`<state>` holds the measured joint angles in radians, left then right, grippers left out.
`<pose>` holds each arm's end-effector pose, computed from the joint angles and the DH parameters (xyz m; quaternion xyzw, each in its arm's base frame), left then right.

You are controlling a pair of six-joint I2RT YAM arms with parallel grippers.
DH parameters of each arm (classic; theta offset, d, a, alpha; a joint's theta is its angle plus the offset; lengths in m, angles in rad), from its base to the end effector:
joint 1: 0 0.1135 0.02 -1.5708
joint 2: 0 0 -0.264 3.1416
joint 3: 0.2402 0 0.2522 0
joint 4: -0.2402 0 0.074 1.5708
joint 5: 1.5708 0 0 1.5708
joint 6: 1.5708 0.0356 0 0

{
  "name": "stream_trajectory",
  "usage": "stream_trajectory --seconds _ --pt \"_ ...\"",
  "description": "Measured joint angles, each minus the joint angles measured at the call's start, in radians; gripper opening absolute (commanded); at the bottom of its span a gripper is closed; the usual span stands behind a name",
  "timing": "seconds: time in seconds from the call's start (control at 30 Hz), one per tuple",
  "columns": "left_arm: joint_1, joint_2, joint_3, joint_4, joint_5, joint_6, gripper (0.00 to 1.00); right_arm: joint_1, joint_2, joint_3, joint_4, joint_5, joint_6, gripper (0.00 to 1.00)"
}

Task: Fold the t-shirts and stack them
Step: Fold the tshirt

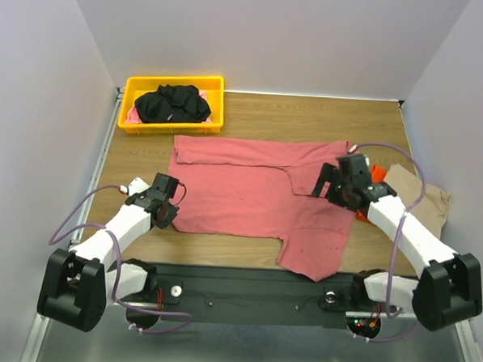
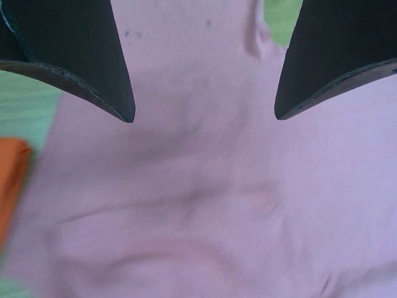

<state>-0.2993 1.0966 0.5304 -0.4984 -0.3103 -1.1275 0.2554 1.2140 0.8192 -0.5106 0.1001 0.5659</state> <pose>0.1854 -0.0458 0.1732 -0.4203 0.8601 -0.0488 0.2850 0.2375 0.0583 0.2360 0.1621 0.9301 0.0869 0.3179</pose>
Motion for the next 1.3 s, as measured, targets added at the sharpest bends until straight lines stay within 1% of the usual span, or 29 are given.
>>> stream_trajectory --seconds 0.07,0.17,0.2,0.27,0.37,0.47,0.6,0.7,0.8,0.9,0.93,1.0,1.03,1.07,1.1,1.13,1.2,1.23,1.3 --pt "0.0 -0.023 0.0 0.001 -0.001 0.001 0.0 0.099 -0.038 -0.013 -0.041 0.014 0.0 1.0" --pt "0.0 -0.051 0.0 0.006 -0.005 0.005 0.0 0.357 -0.044 -0.013 -0.087 0.018 0.024 1.0" --pt "0.001 -0.054 0.0 0.008 -0.005 0.005 0.0 0.418 -0.039 -0.014 -0.101 0.024 0.035 1.0" --pt "0.005 -0.059 0.0 0.009 -0.009 0.007 0.0 0.579 -0.01 -0.023 -0.144 0.029 0.08 1.0" --pt "0.007 -0.061 0.0 0.009 -0.011 0.011 0.0 0.723 0.013 -0.069 -0.201 0.04 0.142 1.0" --pt "0.007 -0.067 0.0 0.009 -0.011 0.012 0.0 0.811 0.025 -0.105 -0.294 0.051 0.202 0.99" --pt "0.008 -0.092 -0.001 0.009 -0.008 0.013 0.0 0.889 0.038 -0.109 -0.371 0.064 0.262 0.98" --pt "0.009 -0.101 -0.001 0.009 -0.007 0.013 0.0 0.927 0.06 -0.11 -0.41 0.068 0.298 0.96" --pt "0.01 -0.102 -0.001 0.009 -0.008 0.017 0.0 0.937 0.064 -0.117 -0.437 0.075 0.323 0.92" --pt "0.011 -0.105 -0.001 0.009 -0.008 0.019 0.0 0.937 0.073 -0.117 -0.456 0.105 0.352 0.83" --pt "0.011 -0.107 -0.001 0.009 -0.008 0.019 0.0 0.937 0.083 -0.117 -0.458 0.119 0.359 0.78" --pt "0.011 -0.108 -0.001 0.009 -0.007 0.019 0.0 0.937 0.113 -0.116 -0.459 0.145 0.373 0.73" --pt "0.011 -0.109 -0.001 0.009 -0.007 0.019 0.0 0.937 0.129 -0.115 -0.46 0.154 0.377 0.67" --pt "0.011 -0.109 -0.001 0.009 -0.007 0.019 0.0 0.937 0.154 -0.113 -0.458 0.165 0.381 0.63" --pt "0.011 -0.111 -0.001 0.009 -0.008 0.02 0.0 0.937 0.177 -0.112 -0.458 0.171 0.381 0.57" --pt "0.011 -0.111 -0.001 0.009 -0.008 0.02 0.0 0.937 0.201 -0.109 -0.459 0.18 0.382 0.47" --pt "0.011 -0.112 -0.001 0.009 -0.008 0.02 0.0 0.937 0.229 -0.107 -0.458 0.193 0.385 0.38" --pt "0.011 -0.112 -0.001 0.009 -0.008 0.02 0.0 0.937 0.234 -0.107 -0.458 0.198 0.385 0.28" --pt "0.013 -0.112 -0.001 0.009 -0.007 0.02 0.0 0.936 0.234 -0.107 -0.46 0.212 0.393 0.2"
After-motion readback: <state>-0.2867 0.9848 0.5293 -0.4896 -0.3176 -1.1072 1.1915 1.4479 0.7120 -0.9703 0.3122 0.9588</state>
